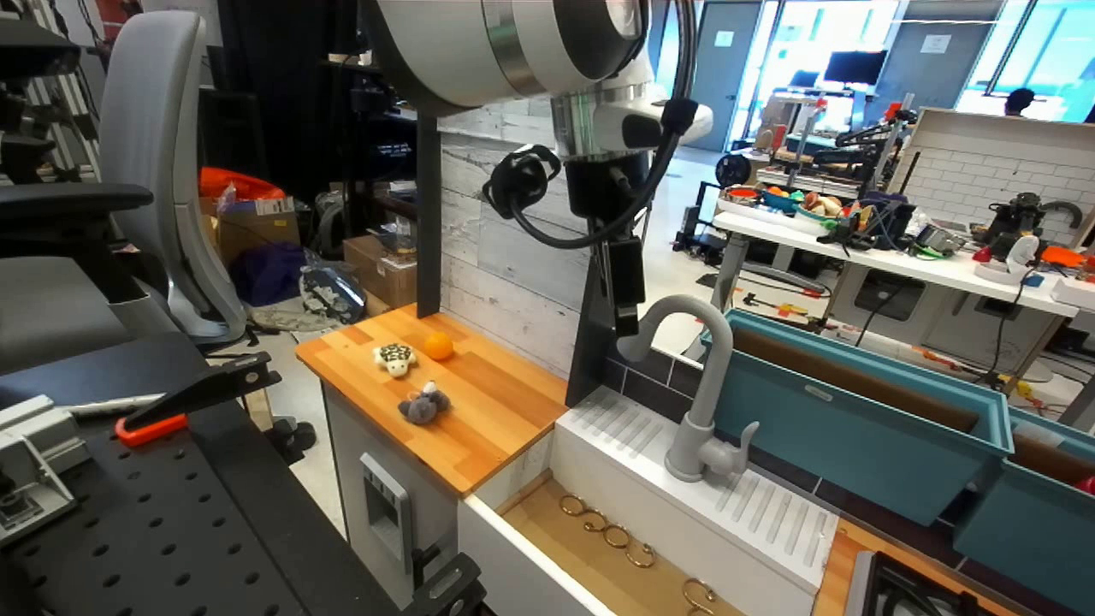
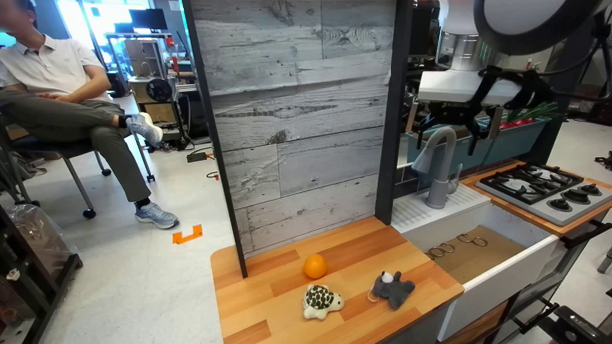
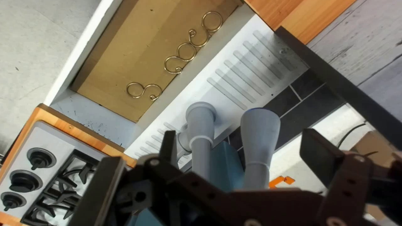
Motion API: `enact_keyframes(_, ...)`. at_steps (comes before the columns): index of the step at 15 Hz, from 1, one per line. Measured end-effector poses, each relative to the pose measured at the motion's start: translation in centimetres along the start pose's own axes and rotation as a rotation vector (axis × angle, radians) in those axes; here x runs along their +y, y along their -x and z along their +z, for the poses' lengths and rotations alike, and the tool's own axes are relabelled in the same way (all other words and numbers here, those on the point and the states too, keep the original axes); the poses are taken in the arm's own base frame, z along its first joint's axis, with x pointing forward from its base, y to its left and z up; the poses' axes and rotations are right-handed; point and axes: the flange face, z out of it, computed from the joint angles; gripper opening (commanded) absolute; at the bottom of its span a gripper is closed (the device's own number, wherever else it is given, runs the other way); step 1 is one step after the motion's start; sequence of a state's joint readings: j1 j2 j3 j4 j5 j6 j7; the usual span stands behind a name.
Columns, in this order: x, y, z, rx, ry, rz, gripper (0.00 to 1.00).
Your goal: Turn the faucet to the middle
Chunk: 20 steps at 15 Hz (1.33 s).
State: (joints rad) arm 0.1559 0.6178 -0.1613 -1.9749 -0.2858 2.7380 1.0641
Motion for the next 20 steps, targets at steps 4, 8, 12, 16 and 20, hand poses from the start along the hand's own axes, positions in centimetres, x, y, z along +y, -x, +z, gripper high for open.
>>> enact_keyframes(4, -0.5, -0.5, 0.9, 0.046, -0.026, -0.011, 1.00)
enact_keyframes(8, -0.6, -0.9, 1.7, 0.076, -0.041, -0.017, 1.00)
enact_keyframes(12, -0.5, -0.8, 2.6, 0.085, -0.034, -0.026, 1.00)
enact_keyframes(16, -0.1, -0.7, 4.1, 0.097, -0.001, -0.040, 1.00)
enact_keyframes(20, -0.3, -1.1, 5.0, 0.121, 0.014, -0.054, 1.00)
